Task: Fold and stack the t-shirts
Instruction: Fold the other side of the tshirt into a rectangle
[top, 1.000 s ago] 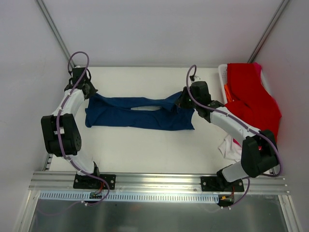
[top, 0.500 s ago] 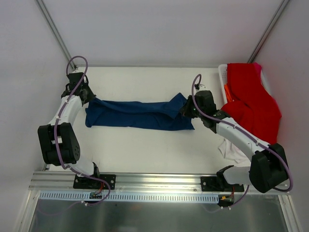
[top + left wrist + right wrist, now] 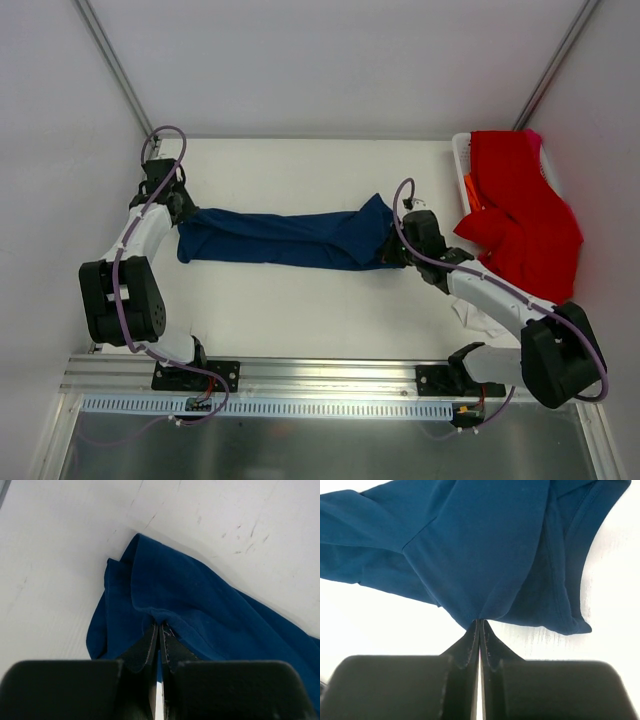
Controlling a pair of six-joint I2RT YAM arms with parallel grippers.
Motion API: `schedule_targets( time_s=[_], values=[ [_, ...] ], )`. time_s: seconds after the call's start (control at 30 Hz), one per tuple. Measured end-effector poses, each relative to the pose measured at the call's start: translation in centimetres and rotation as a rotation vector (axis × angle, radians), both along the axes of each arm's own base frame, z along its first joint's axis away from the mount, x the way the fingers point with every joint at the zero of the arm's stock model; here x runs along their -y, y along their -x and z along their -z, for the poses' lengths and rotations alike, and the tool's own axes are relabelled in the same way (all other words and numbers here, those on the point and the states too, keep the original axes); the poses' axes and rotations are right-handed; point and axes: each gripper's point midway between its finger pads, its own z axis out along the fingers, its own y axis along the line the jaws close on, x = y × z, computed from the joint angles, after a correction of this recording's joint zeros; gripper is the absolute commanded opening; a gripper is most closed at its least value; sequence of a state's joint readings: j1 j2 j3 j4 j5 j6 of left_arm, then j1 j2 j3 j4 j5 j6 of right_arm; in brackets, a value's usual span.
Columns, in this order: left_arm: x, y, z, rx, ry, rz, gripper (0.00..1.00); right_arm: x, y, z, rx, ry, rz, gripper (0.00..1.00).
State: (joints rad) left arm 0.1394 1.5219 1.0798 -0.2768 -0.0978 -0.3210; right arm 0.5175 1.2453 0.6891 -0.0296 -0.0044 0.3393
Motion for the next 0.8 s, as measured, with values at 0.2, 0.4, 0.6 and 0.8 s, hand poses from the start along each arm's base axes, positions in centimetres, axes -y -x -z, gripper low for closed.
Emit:
schedule_targets(
  time_s=[0.2,0.4,0.6,0.8],
  values=[
    [-0.8,0.4,1.1,-0.036,-0.035,-0.026,0.00,-0.1,0.0,1.6,-0.025,0.014,0.013,0.00],
    [-1.7,1.4,4.6,-0.159,-0.071,-0.050,0.29,-0.3,0.6,2.8,-0.051,0.019,0.019,0.62],
    [-2.5,2.3,5.2,-0.202,-0.097,-0.110,0.99,-0.3,0.9,3.1,-0.051,0.049,0.026,0.99],
    [-2.8,2.2,0.3,-0.067,-0.107,-0.146,0.98,0.7,2.0,1.6,-0.024,0.082,0.045,0.99]
  ],
)
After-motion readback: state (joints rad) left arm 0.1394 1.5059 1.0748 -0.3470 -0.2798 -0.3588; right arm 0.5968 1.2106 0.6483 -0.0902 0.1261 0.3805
